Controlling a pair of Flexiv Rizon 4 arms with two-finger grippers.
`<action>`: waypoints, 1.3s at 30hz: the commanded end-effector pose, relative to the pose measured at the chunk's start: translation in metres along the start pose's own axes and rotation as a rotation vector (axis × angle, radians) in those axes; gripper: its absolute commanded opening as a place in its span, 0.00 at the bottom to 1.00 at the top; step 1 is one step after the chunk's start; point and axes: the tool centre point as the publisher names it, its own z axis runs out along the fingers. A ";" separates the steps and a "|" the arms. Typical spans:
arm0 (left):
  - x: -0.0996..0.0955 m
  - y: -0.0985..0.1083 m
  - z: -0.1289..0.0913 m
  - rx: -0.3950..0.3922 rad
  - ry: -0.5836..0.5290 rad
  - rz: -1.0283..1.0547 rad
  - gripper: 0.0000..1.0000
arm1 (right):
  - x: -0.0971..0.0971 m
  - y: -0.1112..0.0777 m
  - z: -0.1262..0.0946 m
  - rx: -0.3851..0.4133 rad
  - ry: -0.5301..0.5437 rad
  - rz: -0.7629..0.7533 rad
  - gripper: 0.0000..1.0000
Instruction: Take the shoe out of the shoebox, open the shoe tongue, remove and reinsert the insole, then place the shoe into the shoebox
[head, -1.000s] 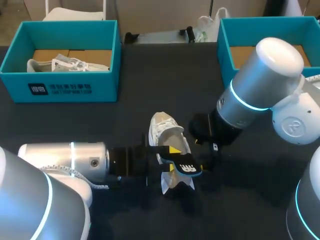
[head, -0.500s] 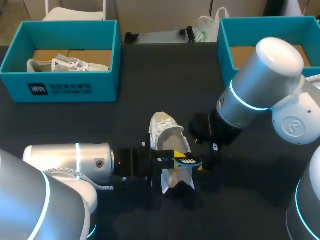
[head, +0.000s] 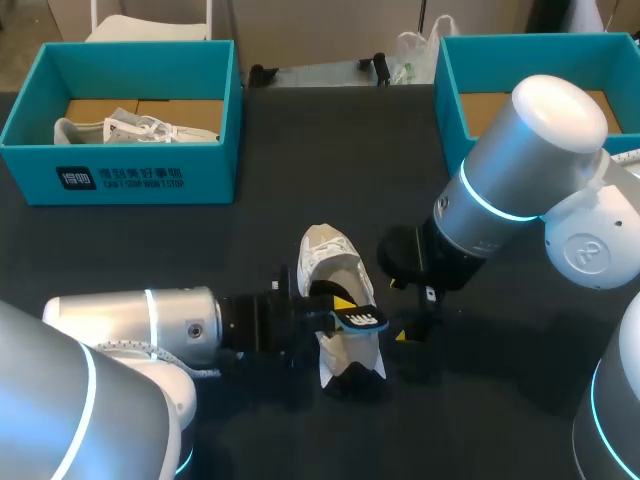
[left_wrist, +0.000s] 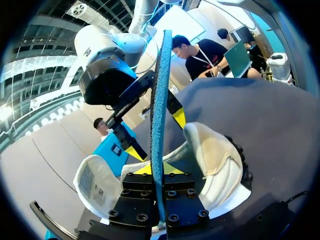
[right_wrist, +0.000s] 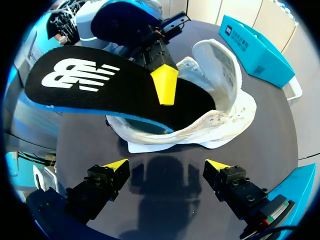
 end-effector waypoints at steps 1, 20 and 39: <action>-0.001 0.007 0.008 -0.026 0.002 0.049 0.00 | 0.001 0.000 0.001 0.000 -0.003 0.000 1.00; -0.003 -0.012 -0.003 0.039 0.003 0.041 0.23 | 0.001 0.000 0.001 0.000 -0.003 0.000 1.00; 0.000 -0.037 0.001 0.097 -0.008 0.147 0.00 | 0.001 0.000 0.001 0.000 -0.003 0.000 1.00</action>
